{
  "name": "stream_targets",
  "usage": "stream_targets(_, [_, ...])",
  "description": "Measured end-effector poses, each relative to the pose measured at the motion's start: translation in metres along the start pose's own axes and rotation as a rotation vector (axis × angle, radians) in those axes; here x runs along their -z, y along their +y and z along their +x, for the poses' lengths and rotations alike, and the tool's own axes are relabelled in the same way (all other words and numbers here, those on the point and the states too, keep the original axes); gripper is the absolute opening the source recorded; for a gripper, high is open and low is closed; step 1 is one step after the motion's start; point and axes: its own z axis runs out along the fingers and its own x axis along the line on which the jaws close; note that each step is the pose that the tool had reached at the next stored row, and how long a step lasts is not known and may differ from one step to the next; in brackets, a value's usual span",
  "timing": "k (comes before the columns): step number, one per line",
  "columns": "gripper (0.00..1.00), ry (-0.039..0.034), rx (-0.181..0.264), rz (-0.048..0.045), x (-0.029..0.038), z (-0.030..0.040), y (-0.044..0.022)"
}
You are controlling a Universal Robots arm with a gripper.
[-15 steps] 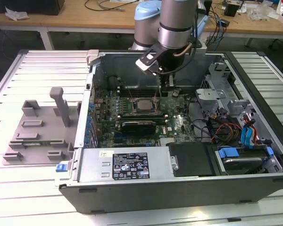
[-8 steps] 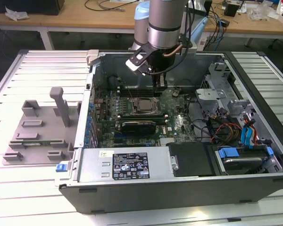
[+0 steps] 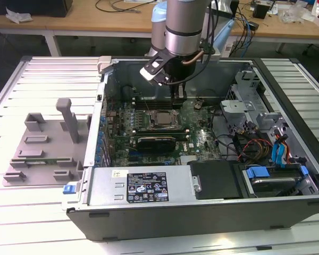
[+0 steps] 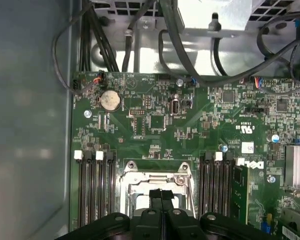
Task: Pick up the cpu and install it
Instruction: 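Close the cpu cover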
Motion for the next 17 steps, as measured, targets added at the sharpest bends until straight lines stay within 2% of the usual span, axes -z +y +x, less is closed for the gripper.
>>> stream_targets(2, [0.11,-0.0010,0.000,0.0001,-0.0005,0.0001,-0.0046])
stream_targets(4, [0.11,-0.0011,0.000,0.0000,-0.0005,0.0001,-0.0048])
stream_targets(6, [0.11,-0.0007,0.021,-0.0003,-0.0007,0.0001,-0.0051])
stream_targets(9, [0.11,0.0006,0.085,-0.0015,-0.0011,0.0001,-0.0051])
stream_targets(11, [0.11,0.0015,0.154,-0.0027,-0.0018,0.0001,-0.0051])
stream_targets(13, [0.11,0.0020,0.201,-0.0035,-0.0023,0.0001,-0.0052])
stream_targets(15, [0.11,0.0025,0.293,-0.0050,-0.0032,0.0002,-0.0052])
stream_targets(17, [0.11,0.0026,0.332,-0.0057,-0.0035,0.0002,-0.0052])
